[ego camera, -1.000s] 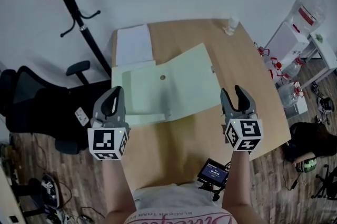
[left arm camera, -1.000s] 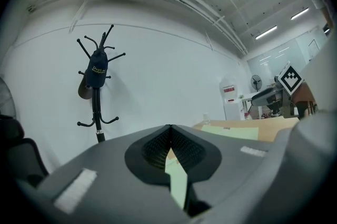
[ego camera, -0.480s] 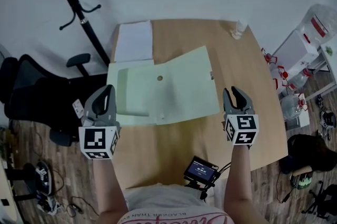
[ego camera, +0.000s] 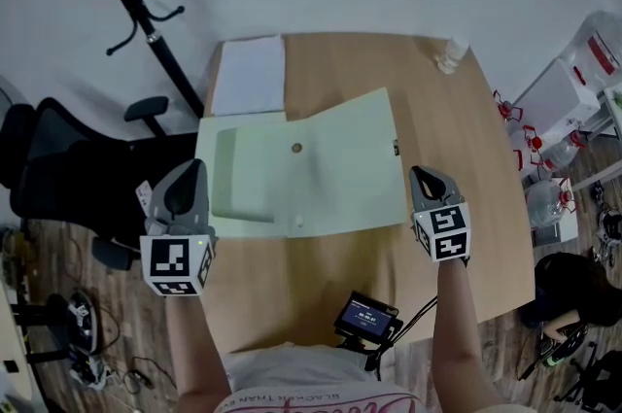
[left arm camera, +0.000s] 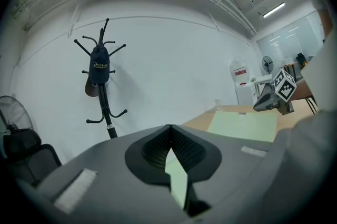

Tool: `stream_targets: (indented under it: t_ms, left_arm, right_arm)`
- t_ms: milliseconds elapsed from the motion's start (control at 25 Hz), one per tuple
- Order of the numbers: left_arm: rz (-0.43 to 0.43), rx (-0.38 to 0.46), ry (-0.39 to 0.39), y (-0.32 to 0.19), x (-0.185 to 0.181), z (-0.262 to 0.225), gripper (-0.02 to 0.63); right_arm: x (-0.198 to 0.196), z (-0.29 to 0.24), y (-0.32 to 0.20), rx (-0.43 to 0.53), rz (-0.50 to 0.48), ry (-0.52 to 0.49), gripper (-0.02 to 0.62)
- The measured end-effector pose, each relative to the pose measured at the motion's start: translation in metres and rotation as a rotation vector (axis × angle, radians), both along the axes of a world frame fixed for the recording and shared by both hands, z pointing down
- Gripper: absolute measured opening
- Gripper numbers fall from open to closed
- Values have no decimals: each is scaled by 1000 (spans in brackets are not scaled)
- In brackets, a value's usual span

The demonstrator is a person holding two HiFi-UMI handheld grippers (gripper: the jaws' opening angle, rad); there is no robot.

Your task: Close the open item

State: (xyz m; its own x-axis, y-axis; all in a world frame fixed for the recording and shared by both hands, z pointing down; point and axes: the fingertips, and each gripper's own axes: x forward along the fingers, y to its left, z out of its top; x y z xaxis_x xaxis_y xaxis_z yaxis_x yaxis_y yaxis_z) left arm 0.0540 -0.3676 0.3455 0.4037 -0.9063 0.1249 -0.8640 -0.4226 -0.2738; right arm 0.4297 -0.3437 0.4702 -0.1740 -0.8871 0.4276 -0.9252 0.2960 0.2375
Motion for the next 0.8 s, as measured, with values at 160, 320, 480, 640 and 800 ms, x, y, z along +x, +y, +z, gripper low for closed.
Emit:
stream_targets:
  t_ms: [160, 320, 480, 640, 800]
  left_arm:
    - [-10, -13, -9, -2, -2, 5, 18]
    - [-17, -23, -21, -4, -4, 9, 18]
    - [-24, -28, -30, -5, -7, 11, 18]
    - [-22, -36, -36, -6, -9, 15, 18]
    - [-18, -36, -40, -7, -10, 14, 18]
  right_arm:
    - [-1, 21, -9, -66, -59, 29, -5]
    - [1, 38, -15, -130, -111, -30, 0]
    - [-13, 46, -14, -195, -234, -134, 2]
    - [-34, 45, -10, -227, -355, -208, 2]
    - [-48, 34, -13, -207, -392, -256, 2]
